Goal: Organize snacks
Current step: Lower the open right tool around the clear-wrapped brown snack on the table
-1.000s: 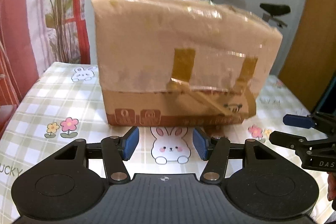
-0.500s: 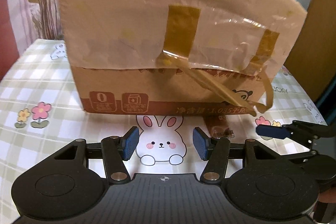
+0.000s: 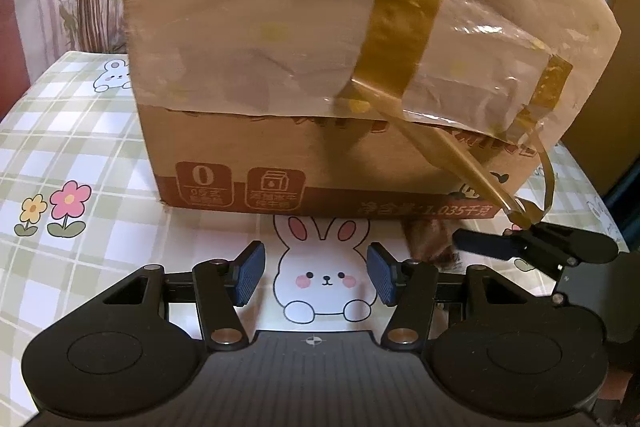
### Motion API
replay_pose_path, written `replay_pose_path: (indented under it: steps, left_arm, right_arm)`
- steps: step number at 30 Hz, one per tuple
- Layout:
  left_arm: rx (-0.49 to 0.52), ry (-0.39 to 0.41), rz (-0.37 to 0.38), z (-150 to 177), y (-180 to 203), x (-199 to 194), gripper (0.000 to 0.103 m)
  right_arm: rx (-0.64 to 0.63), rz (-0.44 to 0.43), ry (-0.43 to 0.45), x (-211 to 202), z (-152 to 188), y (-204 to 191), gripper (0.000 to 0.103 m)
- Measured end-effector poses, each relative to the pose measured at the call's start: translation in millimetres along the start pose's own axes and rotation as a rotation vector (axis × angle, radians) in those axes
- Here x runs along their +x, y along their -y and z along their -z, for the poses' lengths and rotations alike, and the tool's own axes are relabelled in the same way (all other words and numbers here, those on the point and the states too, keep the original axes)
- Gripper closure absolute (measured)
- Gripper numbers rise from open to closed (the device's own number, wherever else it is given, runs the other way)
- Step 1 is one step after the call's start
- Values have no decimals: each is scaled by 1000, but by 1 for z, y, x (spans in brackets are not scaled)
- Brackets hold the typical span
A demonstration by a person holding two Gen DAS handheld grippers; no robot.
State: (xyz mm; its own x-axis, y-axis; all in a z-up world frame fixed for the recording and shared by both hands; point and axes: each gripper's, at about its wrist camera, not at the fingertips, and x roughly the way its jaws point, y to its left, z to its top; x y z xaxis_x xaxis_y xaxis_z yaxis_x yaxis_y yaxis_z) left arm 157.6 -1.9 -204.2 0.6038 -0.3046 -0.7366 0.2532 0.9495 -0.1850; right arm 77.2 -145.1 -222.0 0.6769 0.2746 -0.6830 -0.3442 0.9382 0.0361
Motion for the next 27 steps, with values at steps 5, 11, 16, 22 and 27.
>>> replay_pose_path:
  steps: [5, 11, 16, 22, 27]
  left_arm:
    - [-6, 2, 4, 2, -6, -6, 44]
    - [19, -7, 6, 10, -8, -13, 44]
    - [24, -13, 11, 14, -12, -13, 44]
    - [36, -12, 34, 11, -3, -8, 44]
    - [48, -32, 47, 19, 6, -2, 46]
  right_arm:
    - [-86, -129, -9, -6, 4, -20, 49]
    - [-156, -171, -24, -11, 9, -33, 46]
    - [-162, -128, -44, -18, 10, -20, 44]
    - [-80, -63, -60, -33, 14, 11, 44]
    - [10, -86, -38, -42, 12, 22, 44]
